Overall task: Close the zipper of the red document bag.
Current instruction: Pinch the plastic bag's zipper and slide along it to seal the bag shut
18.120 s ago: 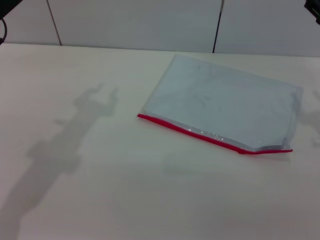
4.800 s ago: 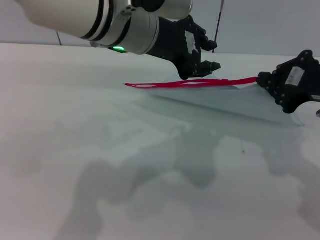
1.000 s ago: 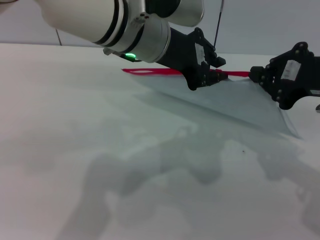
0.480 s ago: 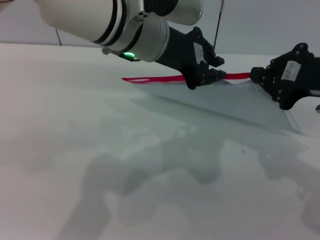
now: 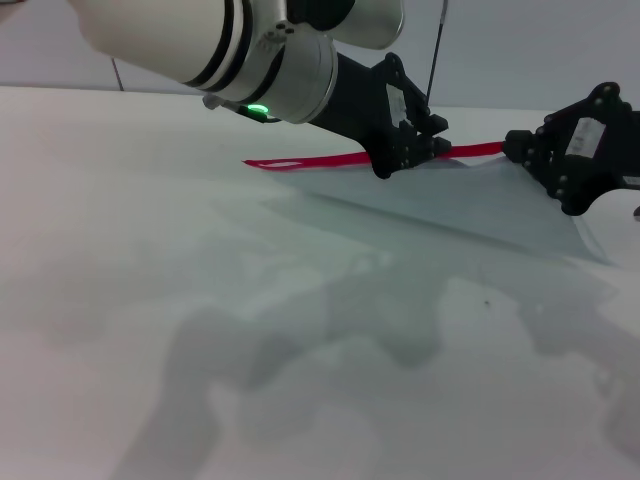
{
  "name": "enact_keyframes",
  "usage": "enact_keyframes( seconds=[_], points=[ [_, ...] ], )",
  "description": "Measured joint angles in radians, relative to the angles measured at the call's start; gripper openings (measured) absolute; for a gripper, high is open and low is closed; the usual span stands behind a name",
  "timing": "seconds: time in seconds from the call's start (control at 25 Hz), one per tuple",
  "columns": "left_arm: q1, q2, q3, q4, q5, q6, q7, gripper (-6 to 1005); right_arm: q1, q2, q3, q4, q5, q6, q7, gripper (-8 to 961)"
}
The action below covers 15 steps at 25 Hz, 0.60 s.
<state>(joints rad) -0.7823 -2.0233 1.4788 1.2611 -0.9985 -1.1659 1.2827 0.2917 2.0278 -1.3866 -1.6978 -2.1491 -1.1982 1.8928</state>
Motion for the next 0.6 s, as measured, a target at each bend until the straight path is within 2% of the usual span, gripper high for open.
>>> enact_keyframes(
  seconds=[0.6],
  points=[
    [-0.003, 0.003, -0.004, 0.005, -0.005, -0.002, -0.003, 96, 0.005, 0.0, 0.012, 0.0, 0.0, 0.001, 0.0, 24]
  ],
)
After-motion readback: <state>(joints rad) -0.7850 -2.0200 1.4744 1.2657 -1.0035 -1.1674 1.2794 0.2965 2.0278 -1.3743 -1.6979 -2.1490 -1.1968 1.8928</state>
